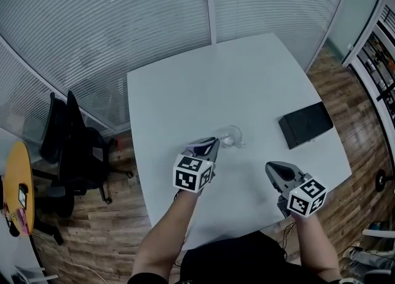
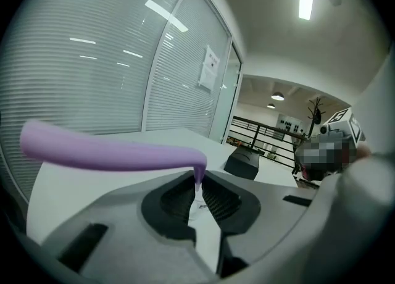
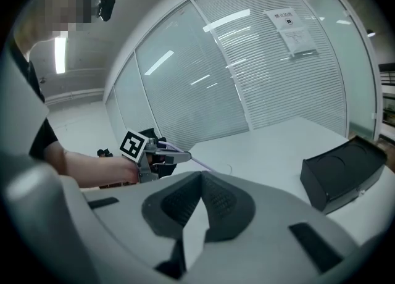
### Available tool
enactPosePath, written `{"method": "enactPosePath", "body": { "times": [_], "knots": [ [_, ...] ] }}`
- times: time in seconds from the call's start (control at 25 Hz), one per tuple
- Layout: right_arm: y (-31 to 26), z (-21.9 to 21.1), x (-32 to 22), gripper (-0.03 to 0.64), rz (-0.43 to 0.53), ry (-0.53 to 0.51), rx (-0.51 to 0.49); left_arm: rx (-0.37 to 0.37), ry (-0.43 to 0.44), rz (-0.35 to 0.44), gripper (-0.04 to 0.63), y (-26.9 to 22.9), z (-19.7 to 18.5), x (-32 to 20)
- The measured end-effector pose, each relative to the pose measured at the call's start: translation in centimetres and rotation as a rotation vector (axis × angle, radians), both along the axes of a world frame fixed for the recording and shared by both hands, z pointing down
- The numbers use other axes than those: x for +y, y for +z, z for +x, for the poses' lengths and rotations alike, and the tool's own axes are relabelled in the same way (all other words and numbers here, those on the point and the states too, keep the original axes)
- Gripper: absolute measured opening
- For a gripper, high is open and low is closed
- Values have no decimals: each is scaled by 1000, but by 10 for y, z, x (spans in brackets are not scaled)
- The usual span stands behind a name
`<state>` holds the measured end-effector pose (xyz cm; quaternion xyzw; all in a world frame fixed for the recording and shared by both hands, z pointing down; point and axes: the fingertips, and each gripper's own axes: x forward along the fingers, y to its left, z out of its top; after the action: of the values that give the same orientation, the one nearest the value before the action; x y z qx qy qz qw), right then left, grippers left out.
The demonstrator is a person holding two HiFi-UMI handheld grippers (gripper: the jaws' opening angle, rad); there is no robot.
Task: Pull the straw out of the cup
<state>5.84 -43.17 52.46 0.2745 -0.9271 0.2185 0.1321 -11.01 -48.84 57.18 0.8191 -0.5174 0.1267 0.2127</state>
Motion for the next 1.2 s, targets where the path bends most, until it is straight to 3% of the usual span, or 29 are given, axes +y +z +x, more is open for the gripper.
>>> {"method": "enactPosePath", "body": {
  "times": [0.44,0.8,1.0,1.2],
  "knots": [
    [-71,0,41,6,168,92,11,15,73,133,40,-77,-12,62],
    [-134,50,72,6,302,198,33,50,104,297,40,-151,-3,101],
    [-155,80,75,6,362,217,4,49,89,343,40,-171,6,111],
    [-179,129,90,5,482,235,-43,45,54,358,39,-179,32,108]
  ]
}}
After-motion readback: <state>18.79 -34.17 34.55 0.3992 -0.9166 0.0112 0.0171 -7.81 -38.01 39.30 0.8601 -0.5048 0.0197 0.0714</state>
